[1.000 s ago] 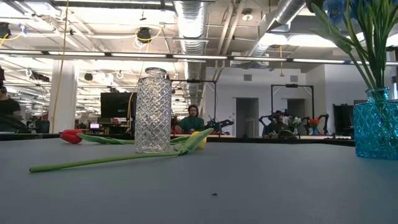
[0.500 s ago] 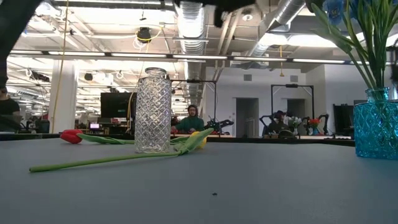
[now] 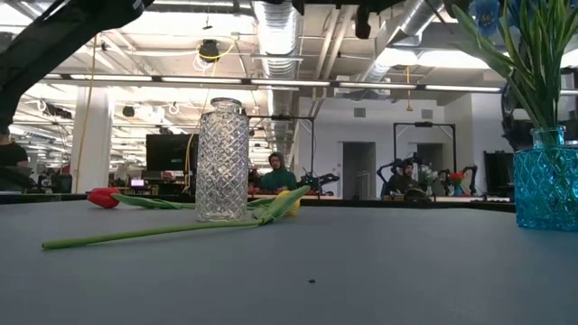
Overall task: Sort flowers into vase by color
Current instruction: Put the blue flowers into the blue vase
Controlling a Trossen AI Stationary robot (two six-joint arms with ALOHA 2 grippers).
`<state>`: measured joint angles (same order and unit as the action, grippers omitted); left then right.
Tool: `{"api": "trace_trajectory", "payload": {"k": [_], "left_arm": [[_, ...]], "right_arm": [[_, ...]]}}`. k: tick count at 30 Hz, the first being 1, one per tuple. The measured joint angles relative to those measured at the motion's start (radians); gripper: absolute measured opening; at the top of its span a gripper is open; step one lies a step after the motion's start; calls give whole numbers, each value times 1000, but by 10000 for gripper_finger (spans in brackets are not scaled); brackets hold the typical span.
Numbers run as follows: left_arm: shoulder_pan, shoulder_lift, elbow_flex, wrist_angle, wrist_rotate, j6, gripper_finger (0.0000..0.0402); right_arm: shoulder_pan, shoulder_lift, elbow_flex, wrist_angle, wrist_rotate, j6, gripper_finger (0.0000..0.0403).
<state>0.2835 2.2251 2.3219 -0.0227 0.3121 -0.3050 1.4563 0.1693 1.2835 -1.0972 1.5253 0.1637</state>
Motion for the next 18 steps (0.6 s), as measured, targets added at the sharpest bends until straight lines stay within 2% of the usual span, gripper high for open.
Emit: {"api": "trace_trajectory", "payload": {"k": [6,10,12,16,18], "left_arm": [[4,0,0,27,-5,-19,2],[2,0,0,13,34,-18,2],[1,0,0,8,51,-23,2],[1,0,0,17,51,-24,2],[2,0,0,16,59,-21,2]], "right_arm": [[-6,-3,-1,-171,-16,157,168],[-5,10,-5,-180,-125,225,167],[-52,44,-14,-154,-201,213,163],[-159,150,-4,-141,-257,205,146],[-234,205,7,-143,-318,230,138]]}}
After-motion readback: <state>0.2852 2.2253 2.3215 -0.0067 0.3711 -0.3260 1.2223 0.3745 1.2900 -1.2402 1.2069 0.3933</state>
